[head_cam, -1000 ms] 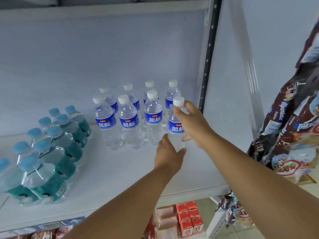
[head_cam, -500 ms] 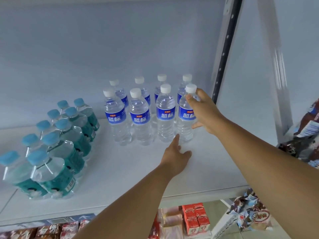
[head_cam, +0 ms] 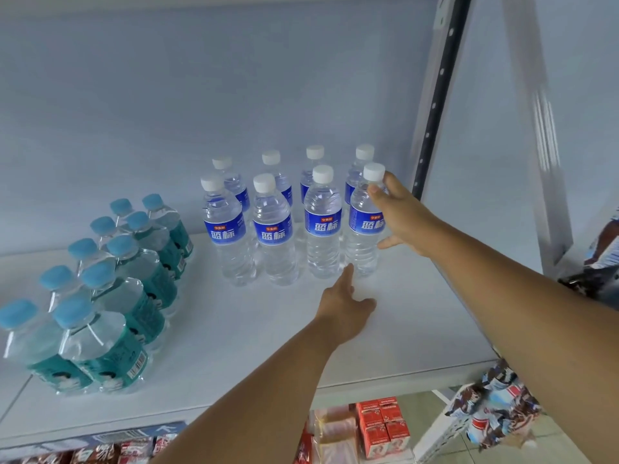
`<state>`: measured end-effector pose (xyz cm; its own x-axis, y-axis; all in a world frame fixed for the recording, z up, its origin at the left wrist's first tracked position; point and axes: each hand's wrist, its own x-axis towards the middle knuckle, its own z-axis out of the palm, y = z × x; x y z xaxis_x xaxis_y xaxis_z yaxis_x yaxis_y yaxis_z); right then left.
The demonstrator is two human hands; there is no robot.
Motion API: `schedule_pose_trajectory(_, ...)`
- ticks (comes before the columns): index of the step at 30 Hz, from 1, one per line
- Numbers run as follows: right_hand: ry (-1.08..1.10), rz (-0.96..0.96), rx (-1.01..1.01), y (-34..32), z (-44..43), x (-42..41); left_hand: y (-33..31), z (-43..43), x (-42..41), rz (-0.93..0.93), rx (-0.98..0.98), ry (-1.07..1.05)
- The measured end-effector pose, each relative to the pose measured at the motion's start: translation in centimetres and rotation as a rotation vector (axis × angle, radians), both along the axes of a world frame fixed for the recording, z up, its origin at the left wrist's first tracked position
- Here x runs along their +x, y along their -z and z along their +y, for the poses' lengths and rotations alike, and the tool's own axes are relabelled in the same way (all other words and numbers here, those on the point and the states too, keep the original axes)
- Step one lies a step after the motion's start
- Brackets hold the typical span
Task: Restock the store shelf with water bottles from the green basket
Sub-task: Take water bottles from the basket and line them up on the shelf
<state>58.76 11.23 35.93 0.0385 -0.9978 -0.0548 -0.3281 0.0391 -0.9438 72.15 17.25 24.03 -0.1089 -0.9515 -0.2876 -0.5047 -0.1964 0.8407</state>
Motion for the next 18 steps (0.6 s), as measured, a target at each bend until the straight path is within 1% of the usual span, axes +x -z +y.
schedule_pose_trajectory(2, -0.008, 0.058, -0.019, 0.2, 0.2, 0.1, 0.0, 0.0, -0.1, -0.011, 0.002, 0.006)
schedule_pose_trajectory(4, 0.001, 0.076, -0.022, 0.6, 0.5, 0.1, 0.0, 0.0, -0.1, -0.013, -0.004, 0.011)
schedule_pose_trajectory(6, 0.037, 0.046, 0.007, 1.4, 1.0, 0.2, 0.1, 0.5, 0.0, 0.044, 0.010, -0.032)
schedule_pose_trajectory(9, 0.150, -0.070, 0.029, 3.1, 1.4, 0.3, 0.3, 2.0, 0.2, 0.123, -0.016, -0.138)
schedule_pose_trajectory(13, 0.292, -0.061, 0.055, 5.8, 2.7, 0.6, 0.2, 4.2, 1.1, 0.116, -0.078, -0.164)
schedule_pose_trajectory(16, 0.305, -0.034, 0.088, 7.9, 4.7, 1.2, -0.3, 6.4, 2.9, 0.116, -0.084, -0.151)
schedule_pose_trajectory(18, 0.265, 0.008, 0.094, 8.7, 6.6, 1.6, -0.6, 8.2, 4.3, 0.085, -0.106, -0.117)
